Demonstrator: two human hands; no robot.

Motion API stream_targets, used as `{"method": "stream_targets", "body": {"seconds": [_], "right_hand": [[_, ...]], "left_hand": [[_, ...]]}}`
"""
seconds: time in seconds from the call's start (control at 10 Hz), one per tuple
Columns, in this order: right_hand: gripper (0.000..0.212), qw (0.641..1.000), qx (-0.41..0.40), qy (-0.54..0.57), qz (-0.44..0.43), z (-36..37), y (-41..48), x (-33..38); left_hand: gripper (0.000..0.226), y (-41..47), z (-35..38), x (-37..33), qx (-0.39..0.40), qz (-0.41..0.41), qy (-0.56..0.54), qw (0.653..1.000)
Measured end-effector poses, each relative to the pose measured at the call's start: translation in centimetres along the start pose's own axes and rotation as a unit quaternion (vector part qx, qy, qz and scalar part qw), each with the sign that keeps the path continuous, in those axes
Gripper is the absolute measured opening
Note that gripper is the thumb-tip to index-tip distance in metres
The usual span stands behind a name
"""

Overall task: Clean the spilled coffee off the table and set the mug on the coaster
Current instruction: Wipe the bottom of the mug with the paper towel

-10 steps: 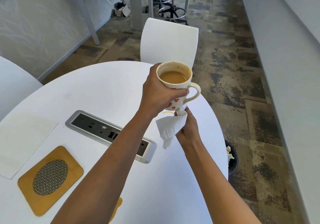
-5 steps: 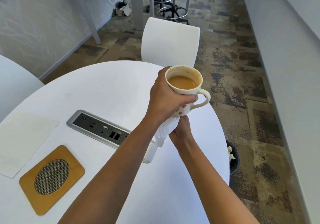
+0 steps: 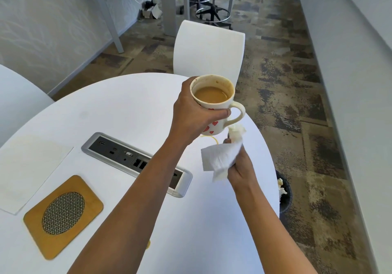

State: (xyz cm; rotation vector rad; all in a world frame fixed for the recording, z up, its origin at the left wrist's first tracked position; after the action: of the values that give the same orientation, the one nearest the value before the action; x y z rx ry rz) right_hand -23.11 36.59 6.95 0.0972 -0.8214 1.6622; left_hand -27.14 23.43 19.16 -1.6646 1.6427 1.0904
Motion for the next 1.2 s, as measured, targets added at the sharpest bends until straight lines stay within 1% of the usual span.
{"method": "stream_targets", "body": {"seconds": [0.1,0.2,0.3,0.4,0.5,0.6,0.7,0.8,0.9,1.0,1.1,1.2], "right_hand": [[0.043,0.998,0.036,0.056,0.002,0.0,0.9,0.7],[0.039,0.992,0.058,0.111,-0.013,0.1,1.1,1.3],[0.030,0.988,0.054,0.136,-0.042,0.0,1.3,1.3],[0.031,0.983,0.019,0.170,-0.069,-0.2,1.2,1.6],[0.024,0.982,-0.026,0.158,-0.101,-0.4,1.0,1.9],[0.020,0.983,-0.054,0.135,-0.111,-0.8,0.9,2.0],[0.024,0.985,-0.081,0.098,-0.120,-1.7,0.9,2.1],[0.026,0.981,-0.084,0.112,-0.133,-2.0,0.4,2.1],[0.020,0.982,-0.073,0.063,-0.159,-1.1,-0.6,1.9],[0.014,0.962,-0.073,-0.049,-0.257,0.4,-2.3,1.4],[0.019,0.933,-0.045,-0.090,-0.345,2.2,-3.8,0.5],[0.032,0.928,-0.048,-0.066,-0.364,3.0,-4.1,0.4]], "left_hand": [[0.084,-0.2,-0.2,0.4,-0.003,-0.008,-0.001,1.000],[0.084,-0.3,-0.3,0.5,-0.005,-0.011,0.004,1.000],[0.085,-0.4,-0.4,0.4,-0.004,-0.013,0.006,1.000],[0.084,-0.4,-0.5,0.3,-0.007,-0.015,0.002,1.000],[0.084,-0.4,-0.6,0.2,-0.006,-0.018,0.001,1.000],[0.085,-0.4,-0.7,0.2,-0.003,-0.025,-0.005,1.000],[0.086,-0.3,-0.8,0.1,-0.002,-0.030,-0.007,1.000],[0.087,-0.3,-0.9,0.0,-0.007,-0.034,-0.008,0.999],[0.088,-0.2,-0.9,-0.1,-0.013,-0.034,-0.009,0.999],[0.088,-0.2,-0.9,-0.2,-0.020,-0.037,-0.009,0.999],[0.087,-0.3,-0.6,-0.3,-0.017,-0.027,0.010,0.999],[0.085,-0.5,-0.5,-0.4,-0.014,-0.010,0.033,0.999]]}}
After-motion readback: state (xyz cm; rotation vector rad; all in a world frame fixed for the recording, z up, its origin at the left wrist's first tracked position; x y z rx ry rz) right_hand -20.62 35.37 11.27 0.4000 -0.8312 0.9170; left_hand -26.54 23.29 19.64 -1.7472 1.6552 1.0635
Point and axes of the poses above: each hand's wrist, its own y-axis towards the middle knuckle, its own z-axis out of the palm, x = y × z, the point moved 4 cm from there along y, towards the middle knuckle, and after that the axes turned 15 degrees about y, right-handed, at the moved point
